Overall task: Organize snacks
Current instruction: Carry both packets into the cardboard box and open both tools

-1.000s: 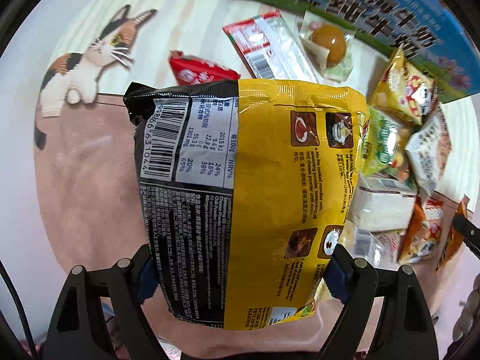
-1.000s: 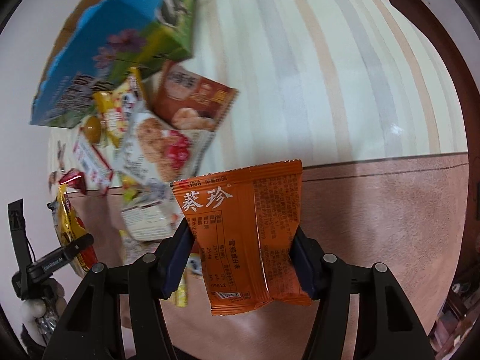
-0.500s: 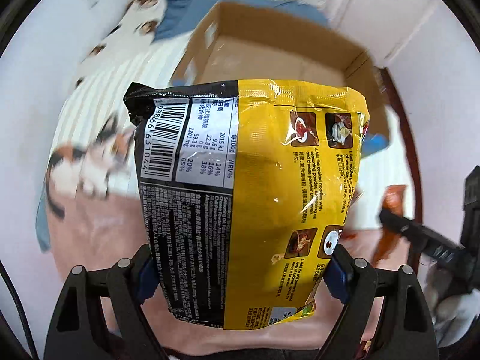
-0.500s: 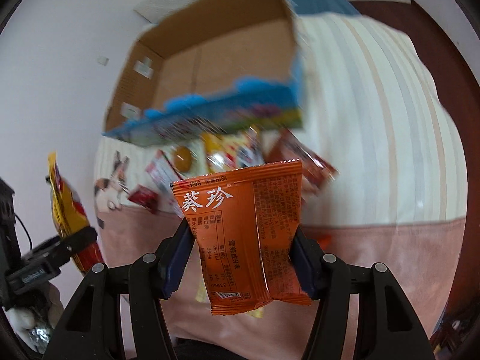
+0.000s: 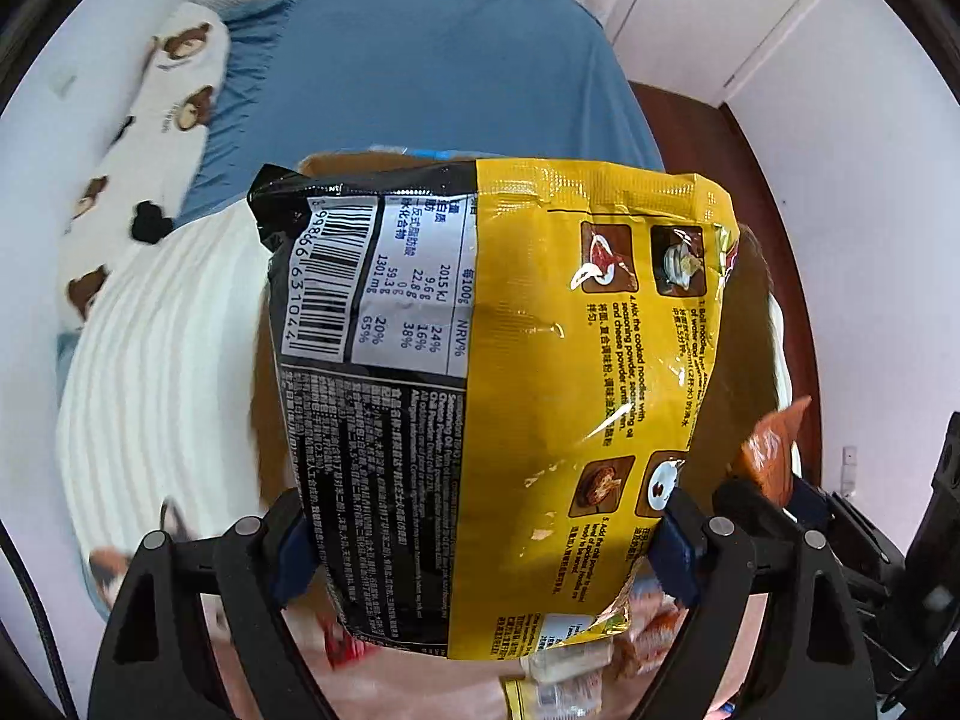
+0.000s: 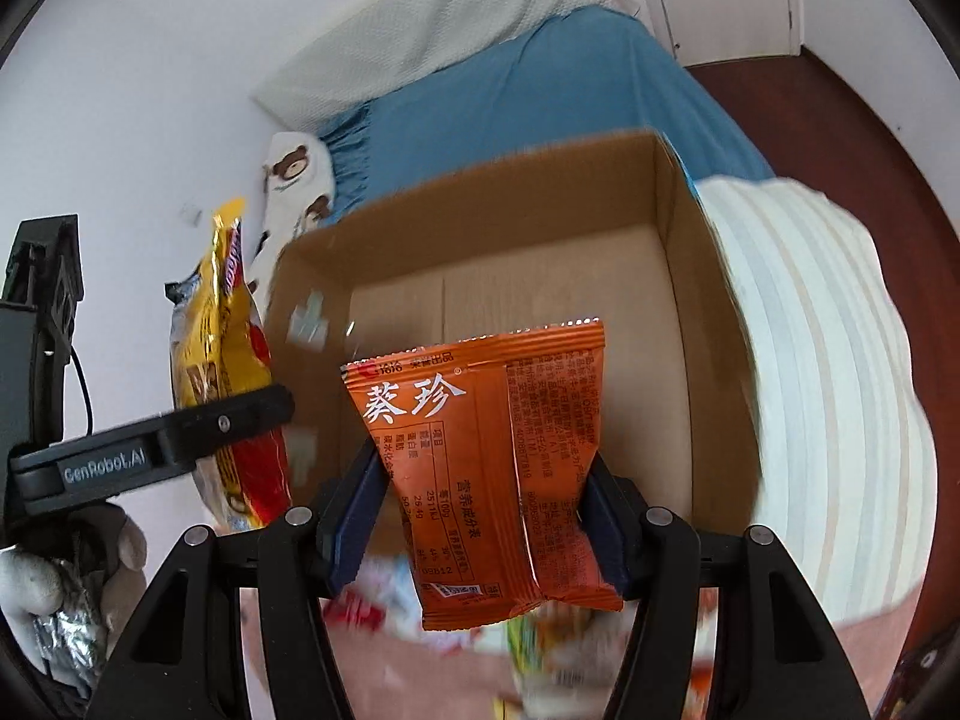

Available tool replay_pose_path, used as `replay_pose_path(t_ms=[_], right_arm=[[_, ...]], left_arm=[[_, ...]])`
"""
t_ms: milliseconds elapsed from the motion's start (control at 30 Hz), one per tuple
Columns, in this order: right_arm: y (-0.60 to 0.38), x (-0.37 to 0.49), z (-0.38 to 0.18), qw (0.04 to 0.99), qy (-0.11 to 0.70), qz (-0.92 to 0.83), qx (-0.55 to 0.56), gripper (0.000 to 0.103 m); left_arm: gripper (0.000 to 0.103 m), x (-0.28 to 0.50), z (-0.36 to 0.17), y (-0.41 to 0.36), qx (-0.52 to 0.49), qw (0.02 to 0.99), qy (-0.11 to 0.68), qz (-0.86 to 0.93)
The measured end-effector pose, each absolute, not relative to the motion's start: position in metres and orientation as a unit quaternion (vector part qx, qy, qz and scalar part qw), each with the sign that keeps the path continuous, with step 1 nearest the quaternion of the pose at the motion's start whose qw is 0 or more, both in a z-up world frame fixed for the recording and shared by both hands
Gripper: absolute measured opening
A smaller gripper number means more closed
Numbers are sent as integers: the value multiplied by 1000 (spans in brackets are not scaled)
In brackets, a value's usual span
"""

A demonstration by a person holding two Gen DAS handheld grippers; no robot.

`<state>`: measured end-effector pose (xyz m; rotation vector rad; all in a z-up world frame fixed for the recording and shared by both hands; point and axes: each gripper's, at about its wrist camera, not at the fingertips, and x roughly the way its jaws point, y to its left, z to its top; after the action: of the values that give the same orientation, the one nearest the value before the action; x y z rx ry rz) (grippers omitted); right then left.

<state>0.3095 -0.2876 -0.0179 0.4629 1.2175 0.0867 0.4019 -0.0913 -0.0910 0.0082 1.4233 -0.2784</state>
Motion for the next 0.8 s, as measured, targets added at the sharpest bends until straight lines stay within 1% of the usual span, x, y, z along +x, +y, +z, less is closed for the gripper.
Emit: replay_pose_path(t_ms=[200,433,533,600,633,700,767,800], right_arm=[[-286,379,-57,788,583,17,198,63],[-288,415,-84,779,602,23,175,64],[-289,420,-98,774,614,11,156,70],[-292,419,-103,772,618,1,148,80],[-295,417,-101,771,620,-1,145,82],[-300,413,-101,771,620,-6,143,90],[-303,410,-98,773,617,-5,146,94],[-307,407,-97,773,617,-5,147,94]], left_arm=[[88,450,-139,-93,-6,726,676,-130],[88,471,-176,-96,-8,703,698,-134],[88,474,-181,-96,2,708,693,-135],[89,474,-182,-95,6,707,693,-139],[89,474,-182,-96,8,705,695,-142],[89,469,-176,-97,5,707,692,-147],[89,468,-172,-96,11,714,685,-143],[89,466,-169,-95,11,716,683,-142]])
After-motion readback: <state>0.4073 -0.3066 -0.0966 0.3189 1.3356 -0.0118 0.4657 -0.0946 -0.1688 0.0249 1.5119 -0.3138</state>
